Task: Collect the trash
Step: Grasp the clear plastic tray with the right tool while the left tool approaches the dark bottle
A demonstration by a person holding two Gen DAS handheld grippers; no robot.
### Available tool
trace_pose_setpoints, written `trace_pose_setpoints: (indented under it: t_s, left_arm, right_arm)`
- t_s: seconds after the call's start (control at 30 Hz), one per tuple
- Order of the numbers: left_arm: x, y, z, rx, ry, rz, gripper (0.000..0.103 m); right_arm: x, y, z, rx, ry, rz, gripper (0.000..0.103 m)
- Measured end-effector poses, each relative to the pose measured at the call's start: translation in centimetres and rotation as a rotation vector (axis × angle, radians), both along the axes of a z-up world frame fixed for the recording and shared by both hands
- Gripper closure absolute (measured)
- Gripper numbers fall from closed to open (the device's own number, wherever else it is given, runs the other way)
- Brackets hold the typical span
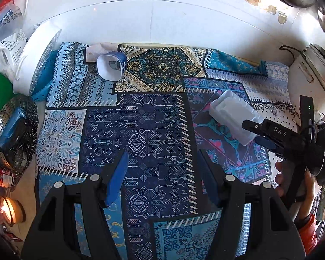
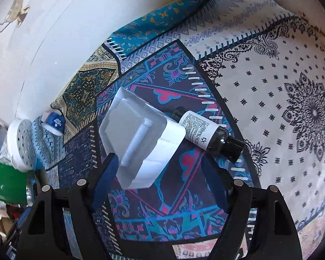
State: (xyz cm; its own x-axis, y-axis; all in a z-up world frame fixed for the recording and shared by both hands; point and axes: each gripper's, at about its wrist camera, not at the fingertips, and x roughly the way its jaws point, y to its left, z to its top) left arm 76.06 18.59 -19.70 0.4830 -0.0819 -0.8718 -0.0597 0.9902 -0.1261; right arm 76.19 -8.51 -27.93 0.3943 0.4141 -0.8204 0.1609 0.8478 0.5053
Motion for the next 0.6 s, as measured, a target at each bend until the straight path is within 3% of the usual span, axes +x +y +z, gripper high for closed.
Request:
trace_pose_setpoints:
  t_s: [0.07,0.27,0.47,0.6]
  left_arm:
    - [0.3,0.1,-0.4,-0.005,0.012,-0.006,0.039]
    - [0.2,-2.1,-0.8,-0.008,0.025,-0.036,0.039]
    - [-0.2,-6.7,-0.8,-0.009,0.024,-0.085,0.039]
    - [0.5,-10.4,-0.6,-0.003,0.014,-0.121,0.039]
  right_arm:
    - [0.2,0.1,0.1,0.033,-0.015,-0.001,0.046]
    - [-0.6,1.0,2.5,-0.027,-0.113,0.096,0.066]
    - [-3.6,-1.1,5.4,-0.04,-0.185,0.15,0.077]
    - [-6.0,-4.2,7.5,-0.111,-0.24,0.155,0.078]
